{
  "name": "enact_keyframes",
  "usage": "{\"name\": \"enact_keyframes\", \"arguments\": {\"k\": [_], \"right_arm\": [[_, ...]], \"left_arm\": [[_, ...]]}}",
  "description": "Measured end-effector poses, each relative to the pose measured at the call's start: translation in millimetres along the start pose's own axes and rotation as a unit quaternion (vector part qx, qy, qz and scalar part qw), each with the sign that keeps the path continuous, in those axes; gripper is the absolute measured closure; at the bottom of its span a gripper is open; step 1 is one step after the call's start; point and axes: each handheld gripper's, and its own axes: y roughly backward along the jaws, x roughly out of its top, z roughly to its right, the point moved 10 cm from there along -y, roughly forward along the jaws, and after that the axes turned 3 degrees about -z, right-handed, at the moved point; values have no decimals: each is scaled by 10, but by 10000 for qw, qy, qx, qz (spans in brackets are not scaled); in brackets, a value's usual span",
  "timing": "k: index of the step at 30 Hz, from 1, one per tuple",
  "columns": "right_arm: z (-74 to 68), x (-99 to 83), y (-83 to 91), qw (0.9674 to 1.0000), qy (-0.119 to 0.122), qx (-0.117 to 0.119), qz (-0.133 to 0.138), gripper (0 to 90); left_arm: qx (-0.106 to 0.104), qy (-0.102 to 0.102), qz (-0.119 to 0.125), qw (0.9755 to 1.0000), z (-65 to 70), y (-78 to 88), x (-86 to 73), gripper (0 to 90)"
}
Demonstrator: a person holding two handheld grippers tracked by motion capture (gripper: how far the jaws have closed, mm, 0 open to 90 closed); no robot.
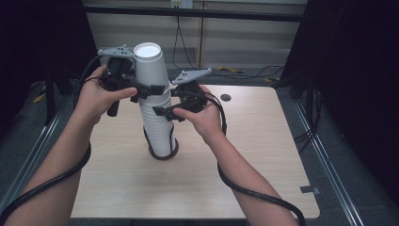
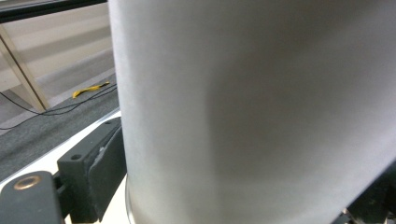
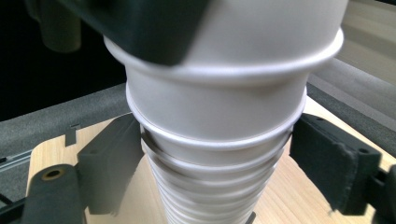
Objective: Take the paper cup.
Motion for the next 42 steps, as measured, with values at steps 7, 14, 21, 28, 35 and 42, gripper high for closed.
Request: {"name": "enact_keyframes", "arguments": {"k": [7,14,21,28,35,42], "right_arm": [[6,-11,11,9999,-85,57,64,177],[19,-78,28,9999,-94,130,-9,181],[49,-156,104,9998,-85,193,-70,179],[55,-178,134,9997,-109,219,-70,182],[44,-180,133,9995,-122,280,-32,183],[1,-61,142,9996,-28,277,-7,182]], "left_arm": [[-26,37,67,10000,5,34,43,97],[-27,100,48,9999,10,80,93,97],[25,95,18,9999,14,124,155,97],[52,75,32,10000,33,151,227,97],[27,80,139,9999,45,194,289,97],[58,69,158,9998,33,254,338,96]]}}
